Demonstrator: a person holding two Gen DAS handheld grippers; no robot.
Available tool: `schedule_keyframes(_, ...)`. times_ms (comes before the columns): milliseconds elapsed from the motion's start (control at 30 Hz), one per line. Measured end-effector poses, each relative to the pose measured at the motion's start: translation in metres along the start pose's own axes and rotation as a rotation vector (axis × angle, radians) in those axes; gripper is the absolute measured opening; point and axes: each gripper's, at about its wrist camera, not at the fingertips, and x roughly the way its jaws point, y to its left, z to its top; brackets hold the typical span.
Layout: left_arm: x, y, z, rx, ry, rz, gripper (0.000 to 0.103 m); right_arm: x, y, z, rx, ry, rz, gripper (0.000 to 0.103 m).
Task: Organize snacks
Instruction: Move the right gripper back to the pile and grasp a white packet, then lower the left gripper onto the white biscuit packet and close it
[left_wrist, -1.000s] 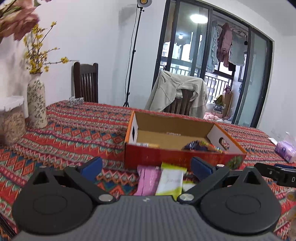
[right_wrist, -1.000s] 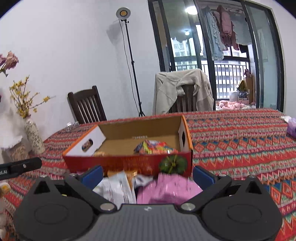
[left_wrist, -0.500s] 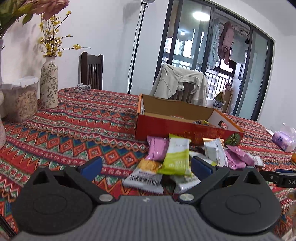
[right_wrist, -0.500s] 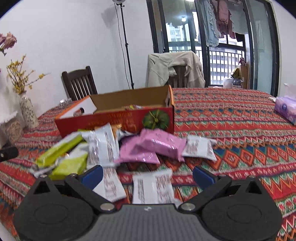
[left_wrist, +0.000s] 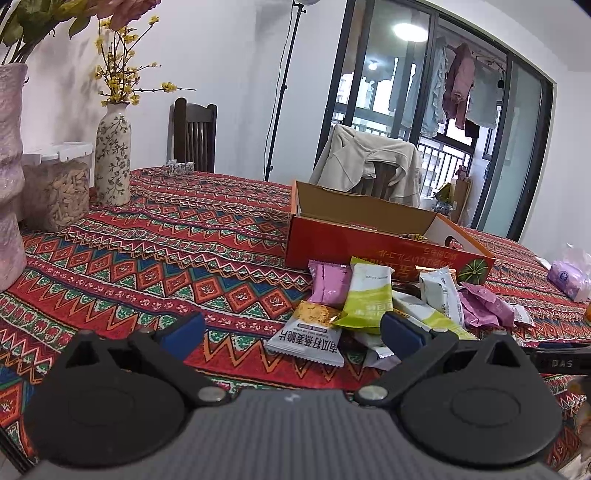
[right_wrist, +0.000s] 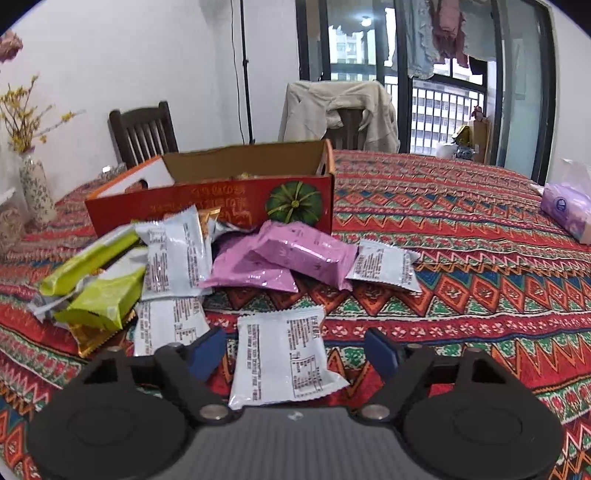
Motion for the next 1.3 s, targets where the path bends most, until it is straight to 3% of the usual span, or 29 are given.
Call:
schedule_keyframes(67, -0.001, 0.001, 0.000, -0.001, 0.000, 0.000, 0.103, 0.007, 0.001, 0.001, -0.006, 0.019, -0.004, 0.071)
schedule_keyframes(233, 0.000, 0.002, -0.001, -0.004, 0.001, 0.001, 0.103, 0.015, 0.005, 0.001, -0.029, 0.031, -0.019, 0.069)
schedule_keyframes(367, 0.001, 0.002, -0.001, 0.000, 0.005, 0.001, 0.103, 0.012, 0.010, -0.003, -0.059, 0.008, 0.008, 0.050)
schedule_keyframes(467, 0.002, 0.002, -0.001, 0.003, 0.011, 0.003, 0.103, 0.009, 0.016, -0.004, -0.092, -0.005, 0.007, 0.043)
schedule_keyframes(600, 0.007, 0.002, 0.001, 0.015, 0.020, 0.019, 0.103, -0.001, 0.020, -0.002, -0.099, -0.062, 0.024, 0.042)
schedule_keyframes(833, 0.025, -0.002, 0.001, 0.058, 0.079, 0.071, 0.103, -0.007, 0.008, 0.017, -0.026, -0.194, -0.019, 0.042)
schedule_keyframes(1300, 0.080, -0.022, 0.006, 0.158, 0.189, 0.104, 0.103, 0.002, 0.001, 0.014, 0.012, -0.266, -0.040, 0.042)
